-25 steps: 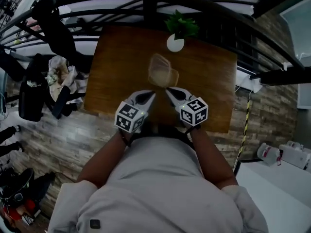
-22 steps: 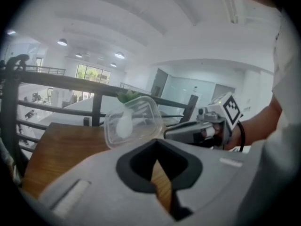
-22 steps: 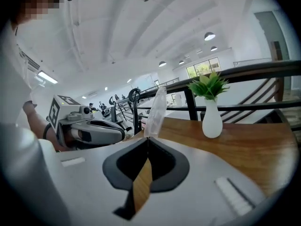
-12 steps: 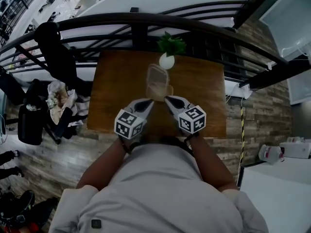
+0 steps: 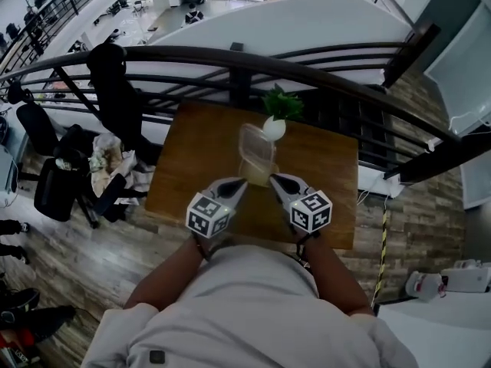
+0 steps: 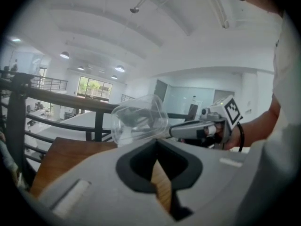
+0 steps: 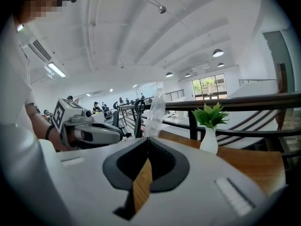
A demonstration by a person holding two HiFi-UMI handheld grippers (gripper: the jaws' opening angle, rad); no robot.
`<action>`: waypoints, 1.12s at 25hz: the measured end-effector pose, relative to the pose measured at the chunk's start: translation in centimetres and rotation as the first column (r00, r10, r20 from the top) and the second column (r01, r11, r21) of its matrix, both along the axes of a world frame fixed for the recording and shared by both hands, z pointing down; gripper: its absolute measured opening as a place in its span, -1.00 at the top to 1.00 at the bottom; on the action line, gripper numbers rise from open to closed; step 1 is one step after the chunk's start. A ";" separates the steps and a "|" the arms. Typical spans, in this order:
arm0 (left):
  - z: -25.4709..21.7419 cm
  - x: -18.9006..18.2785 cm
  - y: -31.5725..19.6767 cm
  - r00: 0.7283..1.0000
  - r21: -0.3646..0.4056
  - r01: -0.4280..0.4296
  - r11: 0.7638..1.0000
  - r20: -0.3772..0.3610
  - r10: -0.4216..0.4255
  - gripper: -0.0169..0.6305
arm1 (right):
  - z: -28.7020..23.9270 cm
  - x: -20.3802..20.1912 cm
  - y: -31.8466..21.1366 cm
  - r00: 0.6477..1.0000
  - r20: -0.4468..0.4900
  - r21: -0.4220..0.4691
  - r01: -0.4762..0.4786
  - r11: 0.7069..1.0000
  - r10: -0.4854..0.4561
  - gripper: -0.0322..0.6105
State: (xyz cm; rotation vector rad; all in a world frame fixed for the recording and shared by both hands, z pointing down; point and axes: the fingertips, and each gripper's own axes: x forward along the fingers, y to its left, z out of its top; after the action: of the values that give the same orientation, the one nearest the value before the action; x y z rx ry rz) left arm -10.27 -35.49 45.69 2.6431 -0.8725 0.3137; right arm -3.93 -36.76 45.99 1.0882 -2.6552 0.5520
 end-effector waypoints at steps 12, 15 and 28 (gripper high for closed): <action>0.7 7.4 6.8 0.991 -0.006 0.133 0.991 0.028 -0.133 0.94 | 1.3 7.8 6.8 0.994 0.017 -0.016 0.108 0.994 -0.107 0.88; 1.6 10.0 9.4 0.985 -0.013 0.173 0.985 0.031 -0.173 0.94 | 2.1 10.3 9.3 0.990 0.024 -0.017 0.142 0.990 -0.141 0.88; 1.4 14.5 17.1 0.957 0.005 0.279 0.960 0.082 -0.278 0.94 | 1.1 15.4 17.1 0.964 0.026 0.042 0.262 0.964 -0.263 0.88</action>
State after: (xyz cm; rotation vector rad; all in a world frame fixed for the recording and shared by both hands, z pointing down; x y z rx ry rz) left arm 4.21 -18.43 47.07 2.4712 -1.2510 0.3529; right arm 11.51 -19.68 47.11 0.7227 -2.7869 0.4698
